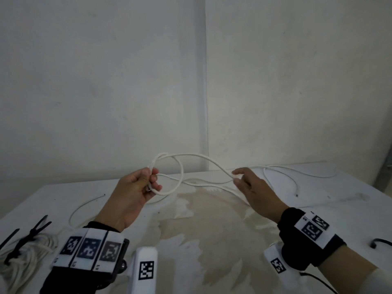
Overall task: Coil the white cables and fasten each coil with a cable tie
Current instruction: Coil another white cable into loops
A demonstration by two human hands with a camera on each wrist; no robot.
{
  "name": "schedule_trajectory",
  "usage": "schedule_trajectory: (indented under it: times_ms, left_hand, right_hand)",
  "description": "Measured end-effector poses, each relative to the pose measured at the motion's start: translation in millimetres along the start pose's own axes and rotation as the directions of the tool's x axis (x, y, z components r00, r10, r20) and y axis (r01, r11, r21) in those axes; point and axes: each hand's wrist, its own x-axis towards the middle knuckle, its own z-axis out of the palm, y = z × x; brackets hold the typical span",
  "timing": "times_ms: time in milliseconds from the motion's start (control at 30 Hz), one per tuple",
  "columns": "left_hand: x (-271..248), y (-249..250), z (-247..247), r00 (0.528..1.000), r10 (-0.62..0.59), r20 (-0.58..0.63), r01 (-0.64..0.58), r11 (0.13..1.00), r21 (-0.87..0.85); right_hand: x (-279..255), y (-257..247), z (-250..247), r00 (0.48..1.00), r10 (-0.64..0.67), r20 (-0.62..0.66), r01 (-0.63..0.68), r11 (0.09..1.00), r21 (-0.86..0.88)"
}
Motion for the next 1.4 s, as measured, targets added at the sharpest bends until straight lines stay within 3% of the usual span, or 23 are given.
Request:
schedule_trajectory:
  times_ms: [67,100,167,267,333,467,567,667,767,900,967,1033,1133,1200,1400]
  left_hand:
    - [0.8,-0.7,-4.7,1.0,0.003,-0.023,-0.003,1.0,0.008]
    - [1.0,-2.2,-5.2,1.0,0.004,-0.027,-0.003,1.0,0.022]
    - [1.9,-5.7,-3.6,0.999,0.017,-0.033,-0.016,0.999,0.043]
    - [3.0,-8.8,2.5,0.998,0.049,-0.04,-0.046,0.997,0.058]
    - [3.3,-10.0,5.2,0.996,0.071,-0.051,-0.067,0.993,0.093]
    - [2.6,-10.2,9.8,0.99,0.125,-0.066,-0.116,0.985,0.131]
    - [1.7,-10.8,11.8,0.986,0.156,-0.053,-0.147,0.978,0.15]
    - [1.1,-13.5,15.6,0.984,0.173,-0.034,-0.163,0.966,0.2]
    - [-2.7,-23.2,22.1,0.989,0.146,0.025,-0.146,0.937,0.317]
    - [-8.4,-32.3,23.2,0.99,0.013,0.143,-0.079,0.881,0.466]
    - [-8.2,-32.2,19.2,0.975,-0.044,0.217,-0.081,0.841,0.536]
    - [-10.1,-31.3,18.7,0.963,-0.083,0.255,-0.079,0.822,0.564]
    - [-13.1,-29.3,20.8,0.952,-0.143,0.271,-0.014,0.864,0.503]
    - [-14.7,-28.3,21.2,0.951,-0.177,0.254,0.053,0.9,0.432]
    - [-19.0,-25.3,26.6,0.928,-0.269,0.258,0.165,0.918,0.362]
  right_hand:
    - [0.2,8.1,-1.6,0.992,-0.111,-0.064,0.098,0.98,-0.174]
    - [1.4,10.4,0.4,0.969,-0.226,-0.098,0.192,0.941,-0.277]
    - [3.9,9.0,9.9,0.913,-0.406,-0.038,0.338,0.805,-0.487]
    - [11.2,-5.1,25.3,0.871,-0.477,0.113,0.393,0.541,-0.743]
    - [13.7,-13.4,33.2,0.858,-0.462,0.222,0.44,0.441,-0.782]
    - [11.9,-29.4,48.4,0.748,-0.542,0.383,0.602,0.31,-0.736]
    - [8.0,-39.6,58.4,0.679,-0.608,0.412,0.657,0.253,-0.71]
    - [3.7,-49.0,63.9,0.644,-0.665,0.377,0.67,0.254,-0.698]
    - [3.4,-59.7,68.7,0.564,-0.734,0.38,0.715,0.203,-0.669]
    - [8.0,-68.2,65.6,0.486,-0.837,0.25,0.766,0.269,-0.584]
    - [10.4,-67.6,62.0,0.517,-0.835,0.188,0.747,0.332,-0.576]
    - [13.2,-68.4,57.3,0.601,-0.789,0.129,0.711,0.454,-0.536]
    - [17.1,-70.4,50.9,0.712,-0.701,0.032,0.653,0.645,-0.398]
    - [20.4,-67.0,44.1,0.758,-0.652,0.001,0.628,0.729,-0.272]
    - [32.8,-54.3,30.7,0.73,-0.681,-0.056,0.629,0.701,-0.336]
